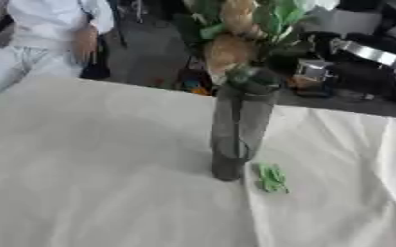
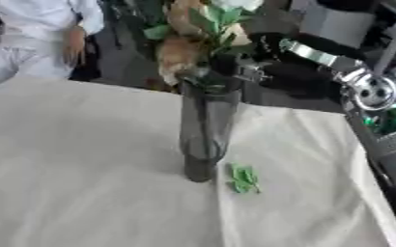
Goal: Arrange flowers into the vase.
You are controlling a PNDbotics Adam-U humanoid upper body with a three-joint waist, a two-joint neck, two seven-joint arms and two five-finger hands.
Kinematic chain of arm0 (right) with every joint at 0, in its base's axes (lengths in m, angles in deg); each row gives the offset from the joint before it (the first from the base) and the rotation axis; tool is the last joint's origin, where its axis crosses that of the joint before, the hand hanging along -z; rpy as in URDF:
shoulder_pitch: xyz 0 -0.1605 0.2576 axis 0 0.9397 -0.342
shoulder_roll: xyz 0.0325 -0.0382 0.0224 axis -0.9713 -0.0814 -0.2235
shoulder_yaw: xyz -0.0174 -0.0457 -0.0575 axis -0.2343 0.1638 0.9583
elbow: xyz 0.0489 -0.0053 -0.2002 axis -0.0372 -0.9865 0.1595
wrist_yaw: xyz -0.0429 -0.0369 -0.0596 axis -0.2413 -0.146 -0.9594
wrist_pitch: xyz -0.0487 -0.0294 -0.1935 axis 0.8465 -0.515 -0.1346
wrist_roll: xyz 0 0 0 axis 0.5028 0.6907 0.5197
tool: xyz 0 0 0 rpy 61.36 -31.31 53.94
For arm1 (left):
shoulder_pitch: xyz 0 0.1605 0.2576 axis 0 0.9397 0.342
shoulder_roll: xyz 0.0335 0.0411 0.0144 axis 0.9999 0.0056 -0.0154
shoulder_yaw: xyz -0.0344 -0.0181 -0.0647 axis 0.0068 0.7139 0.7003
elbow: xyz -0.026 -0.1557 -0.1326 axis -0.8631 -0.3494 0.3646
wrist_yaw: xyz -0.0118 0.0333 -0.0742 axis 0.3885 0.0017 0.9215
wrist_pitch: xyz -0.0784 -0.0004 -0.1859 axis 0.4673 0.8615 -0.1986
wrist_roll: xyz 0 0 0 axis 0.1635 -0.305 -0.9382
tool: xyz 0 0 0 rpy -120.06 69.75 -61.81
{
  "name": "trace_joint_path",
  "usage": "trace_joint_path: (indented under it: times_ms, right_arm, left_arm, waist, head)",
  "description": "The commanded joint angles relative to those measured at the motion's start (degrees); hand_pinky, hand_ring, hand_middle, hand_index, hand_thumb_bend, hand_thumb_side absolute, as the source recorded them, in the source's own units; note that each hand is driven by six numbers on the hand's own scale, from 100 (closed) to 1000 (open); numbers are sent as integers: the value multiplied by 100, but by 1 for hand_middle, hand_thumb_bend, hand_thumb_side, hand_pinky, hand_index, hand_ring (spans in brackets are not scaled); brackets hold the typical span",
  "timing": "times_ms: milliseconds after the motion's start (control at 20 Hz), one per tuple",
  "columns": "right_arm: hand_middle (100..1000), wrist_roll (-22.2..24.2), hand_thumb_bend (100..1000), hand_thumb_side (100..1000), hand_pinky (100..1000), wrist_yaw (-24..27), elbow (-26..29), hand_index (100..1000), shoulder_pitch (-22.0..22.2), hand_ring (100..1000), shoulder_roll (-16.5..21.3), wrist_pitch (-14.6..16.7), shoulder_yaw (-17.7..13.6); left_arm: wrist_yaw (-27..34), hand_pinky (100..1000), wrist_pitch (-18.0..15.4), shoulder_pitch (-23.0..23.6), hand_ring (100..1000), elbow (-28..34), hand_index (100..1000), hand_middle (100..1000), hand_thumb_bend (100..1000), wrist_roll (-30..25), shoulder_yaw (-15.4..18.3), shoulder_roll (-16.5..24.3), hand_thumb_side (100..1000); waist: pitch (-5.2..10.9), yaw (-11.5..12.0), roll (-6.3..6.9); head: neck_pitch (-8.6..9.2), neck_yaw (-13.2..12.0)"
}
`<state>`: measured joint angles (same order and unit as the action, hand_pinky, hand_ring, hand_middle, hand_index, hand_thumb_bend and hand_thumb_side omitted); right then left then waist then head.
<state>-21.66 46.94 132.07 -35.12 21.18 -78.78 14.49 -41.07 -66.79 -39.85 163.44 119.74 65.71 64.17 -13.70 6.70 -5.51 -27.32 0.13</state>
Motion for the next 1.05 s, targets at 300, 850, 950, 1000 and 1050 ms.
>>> trace_joint_path:
  times_ms: [300,850,950,1000,1050]
  right_arm:
    - [889,-33,772,813,921,107,213,1000,37,974,311,11,-174]
    - [875,-422,652,795,890,368,945,1000,567,950,747,32,-703]
    - [867,-580,585,790,869,408,991,1000,653,938,819,110,-896]
    - [835,-662,415,801,793,429,999,1000,680,896,843,148,-965]
    - [820,-743,326,814,749,408,1002,991,675,873,866,153,-1055]
  left_arm:
    - [-7,891,-2,-104,904,68,967,863,100,10,5,71,1000]
    - [-29,891,2,-50,905,68,968,864,100,57,44,102,1000]
    - [-35,892,4,-34,905,68,968,865,100,71,55,107,1000]
    - [-38,892,6,-26,905,68,968,865,100,77,60,108,1000]
    - [-44,891,9,-10,905,68,968,865,100,88,72,114,1000]
  waist:
    - [142,-41,52]
    - [163,-127,117]
    - [160,-153,136]
    - [161,-168,147]
    - [165,-209,174]
  head:
    - [84,-14]
    - [159,158]
    - [189,255]
    - [199,290]
    - [212,321]
